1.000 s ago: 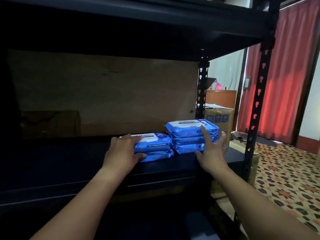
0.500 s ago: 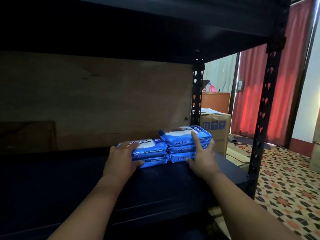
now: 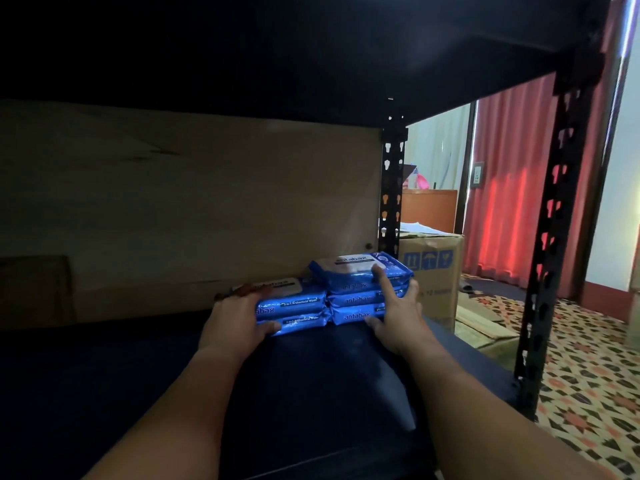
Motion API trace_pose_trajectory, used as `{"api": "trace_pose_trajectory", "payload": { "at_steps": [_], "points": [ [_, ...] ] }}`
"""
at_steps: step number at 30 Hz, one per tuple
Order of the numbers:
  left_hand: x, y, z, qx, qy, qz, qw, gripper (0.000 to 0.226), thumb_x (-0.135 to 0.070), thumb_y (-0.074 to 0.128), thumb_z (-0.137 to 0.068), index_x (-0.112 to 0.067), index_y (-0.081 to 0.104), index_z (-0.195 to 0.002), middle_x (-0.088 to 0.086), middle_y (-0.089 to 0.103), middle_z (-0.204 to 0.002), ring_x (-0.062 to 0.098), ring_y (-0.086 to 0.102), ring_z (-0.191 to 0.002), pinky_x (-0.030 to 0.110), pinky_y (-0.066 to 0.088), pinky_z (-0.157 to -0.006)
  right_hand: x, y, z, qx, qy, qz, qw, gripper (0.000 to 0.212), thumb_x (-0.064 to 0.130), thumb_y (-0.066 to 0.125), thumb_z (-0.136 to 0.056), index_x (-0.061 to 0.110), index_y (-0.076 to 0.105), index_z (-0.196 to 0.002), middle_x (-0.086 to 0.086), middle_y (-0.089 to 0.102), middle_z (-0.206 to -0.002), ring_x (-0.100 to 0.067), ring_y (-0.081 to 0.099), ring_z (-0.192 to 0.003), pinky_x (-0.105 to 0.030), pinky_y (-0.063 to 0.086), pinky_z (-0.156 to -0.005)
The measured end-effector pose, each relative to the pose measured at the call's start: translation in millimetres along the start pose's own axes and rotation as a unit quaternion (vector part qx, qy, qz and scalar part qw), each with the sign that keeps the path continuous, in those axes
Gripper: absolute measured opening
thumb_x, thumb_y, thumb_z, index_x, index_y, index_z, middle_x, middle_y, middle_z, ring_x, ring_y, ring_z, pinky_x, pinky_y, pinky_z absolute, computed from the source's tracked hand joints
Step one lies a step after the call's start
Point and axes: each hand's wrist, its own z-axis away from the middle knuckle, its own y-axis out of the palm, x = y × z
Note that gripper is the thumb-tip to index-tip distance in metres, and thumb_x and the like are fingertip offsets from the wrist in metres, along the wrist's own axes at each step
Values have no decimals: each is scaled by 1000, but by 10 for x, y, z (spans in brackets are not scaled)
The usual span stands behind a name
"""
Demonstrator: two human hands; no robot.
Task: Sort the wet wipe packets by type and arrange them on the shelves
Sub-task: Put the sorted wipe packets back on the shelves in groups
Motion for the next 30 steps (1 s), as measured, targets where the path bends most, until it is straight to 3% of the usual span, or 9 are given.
{"api": "trace_pose_trajectory", "payload": {
  "at_steps": [7, 16, 20, 27, 30],
  "points": [
    [52, 97, -99, -9, 19, -54, 998, 73, -65, 66, -84, -43, 40, -149, -8, 49, -146, 25, 52, -126, 36, 54, -92, -62, 26, -180, -16, -17, 22, 999, 95, 26, 64, -96, 62, -4, -150, -18, 0, -157, -39, 37, -133, -47, 35, -113],
    [208, 189, -272, 1, 66, -35, 997, 75, -65, 65, -84, -44, 37, -150, -11, 39, -154, 20, 41, -135, 36, 45, -106, -183, -6, -301, -49, -30, 19, 998, 101, 31, 69, -85, 62, -2, -150, -11, 27, -128, -37, 55, -106, -45, 48, -100],
    [208, 211, -304, 5, 57, -58, 997, 74, -66, 62, -86, -45, 34, -152, -10, 34, -154, 24, 35, -134, 38, 45, -106, -232, -52, -365, -35, -21, 44, 998, 98, 40, 71, -84, 61, 2, -151, -14, 25, -137, -38, 56, -112, -44, 48, -103],
    [149, 169, -280, 18, 48, -86, 995, 75, -67, 60, -86, -46, 31, -151, -9, 31, -151, 23, 30, -133, 37, 46, -103, -226, -59, -371, -35, -12, 23, 999, 92, 40, 72, -84, 60, 11, -151, -13, 21, -144, -37, 53, -121, -43, 46, -104],
    [-4, 166, -297, 12, 25, -140, 990, 85, -80, 51, -81, -46, 22, -154, -6, 24, -156, 27, 17, -144, 47, 28, -115, -207, -59, -367, -40, -5, -4, 999, 87, 39, 70, -87, 60, 15, -150, -12, 9, -157, -38, 49, -127, -44, 45, -106]
  ]
}}
